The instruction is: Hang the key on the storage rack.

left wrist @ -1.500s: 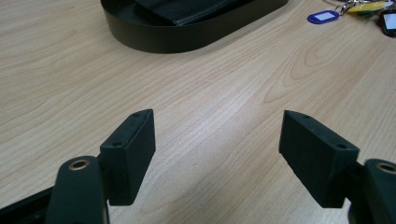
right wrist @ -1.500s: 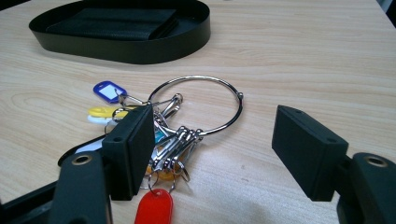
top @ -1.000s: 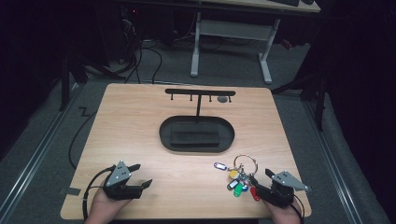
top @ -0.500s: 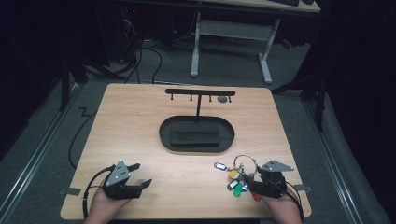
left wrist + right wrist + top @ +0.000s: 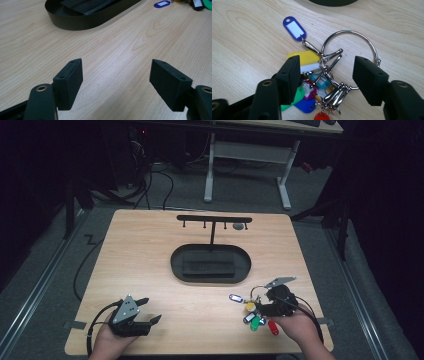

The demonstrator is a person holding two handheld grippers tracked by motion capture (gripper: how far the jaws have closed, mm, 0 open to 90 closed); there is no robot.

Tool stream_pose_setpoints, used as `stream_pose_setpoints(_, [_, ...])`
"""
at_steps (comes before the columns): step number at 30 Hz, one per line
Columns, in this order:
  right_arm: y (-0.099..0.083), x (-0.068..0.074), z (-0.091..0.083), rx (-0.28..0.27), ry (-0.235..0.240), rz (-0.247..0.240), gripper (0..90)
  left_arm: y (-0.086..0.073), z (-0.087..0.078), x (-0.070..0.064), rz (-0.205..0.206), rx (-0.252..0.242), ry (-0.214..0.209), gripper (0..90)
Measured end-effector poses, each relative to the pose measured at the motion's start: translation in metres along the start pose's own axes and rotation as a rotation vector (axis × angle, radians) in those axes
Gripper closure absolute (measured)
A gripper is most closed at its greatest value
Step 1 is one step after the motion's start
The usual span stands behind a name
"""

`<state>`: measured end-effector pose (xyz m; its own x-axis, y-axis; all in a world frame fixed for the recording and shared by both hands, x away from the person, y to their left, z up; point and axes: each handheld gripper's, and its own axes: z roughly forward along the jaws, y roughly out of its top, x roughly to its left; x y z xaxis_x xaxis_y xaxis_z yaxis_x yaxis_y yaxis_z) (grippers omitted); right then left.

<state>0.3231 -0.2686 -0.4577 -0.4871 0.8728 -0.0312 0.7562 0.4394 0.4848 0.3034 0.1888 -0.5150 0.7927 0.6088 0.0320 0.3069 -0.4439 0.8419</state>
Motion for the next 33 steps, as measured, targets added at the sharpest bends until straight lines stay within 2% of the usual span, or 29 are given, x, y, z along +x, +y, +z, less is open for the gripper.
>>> stream_pose_setpoints(3, [0.013, -0.001, 0.008, 0.074, 0.020, 0.004, 45.2, -0.001, 0.001, -0.001, 0.007, 0.013, -0.008, 27.6])
stream_pose_setpoints(5, [0.021, 0.000, 0.015, 0.125, 0.017, 0.007, 47.3, -0.001, 0.002, -0.001, 0.002, 0.013, -0.021, 27.8])
stream_pose_setpoints(10, [0.040, 0.003, 0.033, 0.233, 0.009, -0.029, 50.6, -0.002, 0.005, -0.006, 0.029, 0.031, -0.035, 27.9])
stream_pose_setpoints(12, [0.047, 0.004, 0.041, 0.269, 0.003, -0.060, 52.9, -0.001, 0.006, -0.007, 0.042, 0.034, -0.034, 27.9])
stream_pose_setpoints(15, [0.055, 0.002, 0.049, 0.310, 0.000, -0.065, 56.8, -0.001, 0.008, -0.007, 0.049, 0.041, -0.038, 27.9])
stream_pose_setpoints(17, [0.060, -0.001, 0.054, 0.329, -0.002, -0.055, 59.2, -0.001, 0.007, -0.006, 0.044, 0.042, -0.036, 28.5])
stream_pose_setpoints(18, [0.064, -0.002, 0.055, 0.339, -0.012, -0.019, 61.7, -0.001, 0.006, -0.006, 0.042, 0.038, -0.037, 28.6])
stream_pose_setpoints(21, [0.069, -0.007, 0.058, 0.346, -0.010, 0.016, 64.8, 0.000, 0.005, -0.006, 0.043, 0.035, -0.035, 28.7])
stream_pose_setpoints(24, [0.073, -0.008, 0.064, 0.381, 0.011, 0.074, 65.9, -0.001, 0.005, -0.005, 0.047, 0.034, -0.033, 28.7])
stream_pose_setpoints(28, [0.078, -0.006, 0.072, 0.423, 0.014, 0.057, 65.9, -0.001, 0.004, -0.006, 0.047, 0.032, -0.041, 28.8])
stream_pose_setpoints(30, [0.080, -0.005, 0.075, 0.457, 0.012, 0.062, 66.3, -0.001, 0.004, -0.005, 0.046, 0.028, -0.037, 28.7])
stream_pose_setpoints(33, [0.082, -0.006, 0.075, 0.477, 0.012, 0.064, 67.6, -0.001, 0.003, -0.005, 0.048, 0.027, -0.033, 28.7])
